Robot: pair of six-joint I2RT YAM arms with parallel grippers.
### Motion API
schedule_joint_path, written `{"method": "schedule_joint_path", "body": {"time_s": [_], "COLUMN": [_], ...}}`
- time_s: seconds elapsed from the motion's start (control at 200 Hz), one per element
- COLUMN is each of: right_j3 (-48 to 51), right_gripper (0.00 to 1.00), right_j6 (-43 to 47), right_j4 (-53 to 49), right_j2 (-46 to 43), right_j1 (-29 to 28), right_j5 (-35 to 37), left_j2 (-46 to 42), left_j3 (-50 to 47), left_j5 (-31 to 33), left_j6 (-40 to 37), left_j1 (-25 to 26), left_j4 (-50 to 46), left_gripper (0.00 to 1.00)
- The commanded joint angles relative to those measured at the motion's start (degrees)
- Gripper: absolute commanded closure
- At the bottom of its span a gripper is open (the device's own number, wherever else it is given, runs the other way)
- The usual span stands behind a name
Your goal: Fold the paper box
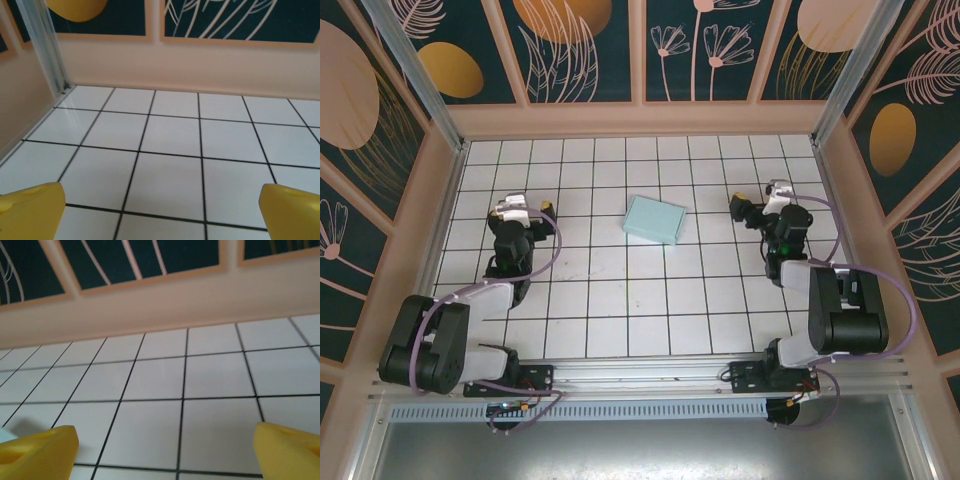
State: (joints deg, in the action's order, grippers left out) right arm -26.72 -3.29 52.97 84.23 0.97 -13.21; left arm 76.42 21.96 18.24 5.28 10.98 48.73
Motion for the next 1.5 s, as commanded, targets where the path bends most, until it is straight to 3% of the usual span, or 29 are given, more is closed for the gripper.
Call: {"method": "schedule_joint_path", "body": {"time_s": [0.0, 0.055, 0.185, 0.375, 0.505, 0.671, 0.936, 1.051, 1.171, 1.296, 1.496], "right_j3": [0.1, 0.0, -2.3, 0.2, 2.6, 1.1, 4.0, 4.8, 6.3, 9.4, 13.6], "right_gripper": [0.11, 0.12, 0.1, 0.07, 0.06, 0.06, 0.06, 0.05, 0.06, 0.06, 0.05], "right_j6": [-1.9, -0.9, 2.7, 4.0, -0.1, -0.7, 2.2, 2.6, 1.7, 1.1, 1.7], "right_j4": [6.2, 5.8, -5.3, -3.0, 6.5, 7.1, 1.5, 1.8, 3.9, 7.1, 13.9], "right_j2": [1.4, 1.1, -1.1, -2.8, -1.5, 0.5, -4.9, -5.7, -6.4, -8.4, -4.8], "right_j1": [1.8, 2.7, 3.0, 4.4, 4.9, 4.8, 4.6, 4.6, 4.6, 4.7, 4.6], "right_j5": [2.5, 3.5, 10.3, 3.9, -0.3, -1.8, -0.1, -0.3, -1.1, 0.8, 1.2], "left_j2": [1.3, 1.7, 1.0, 2.0, 3.0, 4.0, -1.6, 0.9, 4.4, 11.2, 10.5], "left_j3": [1.1, 1.5, 1.3, 1.7, 2.0, 3.7, -4.3, -9.1, -8.3, -10.2, -9.4], "left_j5": [-1.1, -2.0, -4.0, -5.8, -10.0, -13.9, -9.8, -9.1, -9.5, -9.9, -9.5], "left_j6": [-2.5, -2.9, -2.6, -4.5, -1.4, 3.1, 2.3, 2.4, 1.3, 1.6, 1.1], "left_j1": [-2.4, -3.4, -4.9, -6.5, -10.1, -11.6, -11.5, -11.6, -11.8, -11.8, -11.7], "left_j4": [6.4, 6.8, 5.6, 5.6, 7.5, 5.8, 5.9, 16.2, 18.9, 28.9, 25.7], "left_gripper": [0.01, 0.02, 0.02, 0.01, 0.01, 0.01, 0.01, 0.01, 0.01, 0.01, 0.01]}}
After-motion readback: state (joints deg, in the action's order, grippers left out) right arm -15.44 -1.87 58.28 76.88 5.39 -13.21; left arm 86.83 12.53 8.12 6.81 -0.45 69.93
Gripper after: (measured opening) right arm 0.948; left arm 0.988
